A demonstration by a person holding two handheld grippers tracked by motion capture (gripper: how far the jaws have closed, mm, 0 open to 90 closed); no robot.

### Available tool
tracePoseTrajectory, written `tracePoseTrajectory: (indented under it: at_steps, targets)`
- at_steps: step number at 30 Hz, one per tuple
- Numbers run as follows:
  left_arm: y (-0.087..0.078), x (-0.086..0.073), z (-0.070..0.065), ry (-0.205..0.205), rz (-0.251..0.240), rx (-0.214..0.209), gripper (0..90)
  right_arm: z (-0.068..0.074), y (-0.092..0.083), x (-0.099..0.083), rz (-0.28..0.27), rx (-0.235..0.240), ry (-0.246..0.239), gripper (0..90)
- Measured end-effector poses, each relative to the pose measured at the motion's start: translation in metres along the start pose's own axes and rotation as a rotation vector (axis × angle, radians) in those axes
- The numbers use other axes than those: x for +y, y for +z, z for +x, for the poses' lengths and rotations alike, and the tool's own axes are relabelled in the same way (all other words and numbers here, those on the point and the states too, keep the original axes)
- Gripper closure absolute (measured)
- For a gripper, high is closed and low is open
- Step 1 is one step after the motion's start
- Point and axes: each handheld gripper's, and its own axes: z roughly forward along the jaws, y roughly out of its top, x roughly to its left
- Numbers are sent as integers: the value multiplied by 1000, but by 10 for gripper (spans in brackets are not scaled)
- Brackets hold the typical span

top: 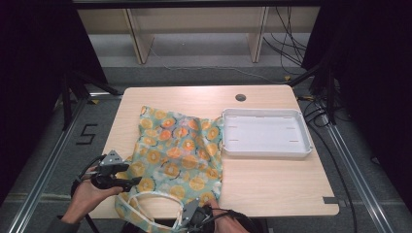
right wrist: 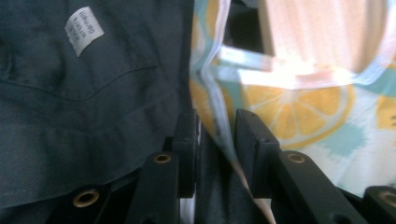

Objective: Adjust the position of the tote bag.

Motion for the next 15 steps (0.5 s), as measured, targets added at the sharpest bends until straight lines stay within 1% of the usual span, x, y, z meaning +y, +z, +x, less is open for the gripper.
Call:
tracePoseTrajectory:
  at_steps: [1, 2, 3, 4, 5, 6, 7, 8, 9, 10, 11, 12, 13, 14, 15]
  targets:
    - [0, 0, 0, 1, -1, 0, 305, 0, 1, 0, 6, 5, -8, 698]
    - [1, 0, -1, -10, -2, -5, 305, 0, 2, 0, 9, -1, -27, 785]
    - [1, 0, -1, -10, -2, -5, 305, 0, 2, 0, 9, -1, -27, 785]
    - [1, 0, 0, 5, -3, -1, 305, 0, 1, -1, 18, 2, -28, 830]
    - [1, 0, -1, 0, -3, -1, 305, -1, 1, 0, 9, 2, -56, 864]
    - [1, 0, -1, 0, -2, -1, 305, -2, -1, 0, 9, 13, -68, 900]
    - [1, 0, 0, 1, -1, 4, 305, -2, -1, 0, 9, 13, -68, 900]
    - [1, 0, -1, -2, -1, -1, 305, -2, -2, -1, 9, 11, -48, 900]
    - [1, 0, -1, -7, -4, 0, 305, -2, -4, -1, 3, 14, -39, 900]
    - [-1, 1, 0, 4, 2, 0, 305, -2, -7, -1, -9, 33, -6, 900]
    - [-1, 1, 0, 4, 2, 0, 305, -2, -7, -1, -9, 33, -6, 900]
    - [-1, 1, 0, 15, 0, 3, 305, -2, -10, 0, -18, 27, -6, 900]
    - [-2, 1, 0, 16, -4, 2, 305, -4, -13, 1, -42, 32, -11, 900]
    - [-2, 2, 0, 10, -3, -1, 305, -4, -15, 1, -47, 37, 3, 900]
    - [-3, 2, -1, -1, -2, -2, 305, -7, -18, 2, -66, 14, -21, 900]
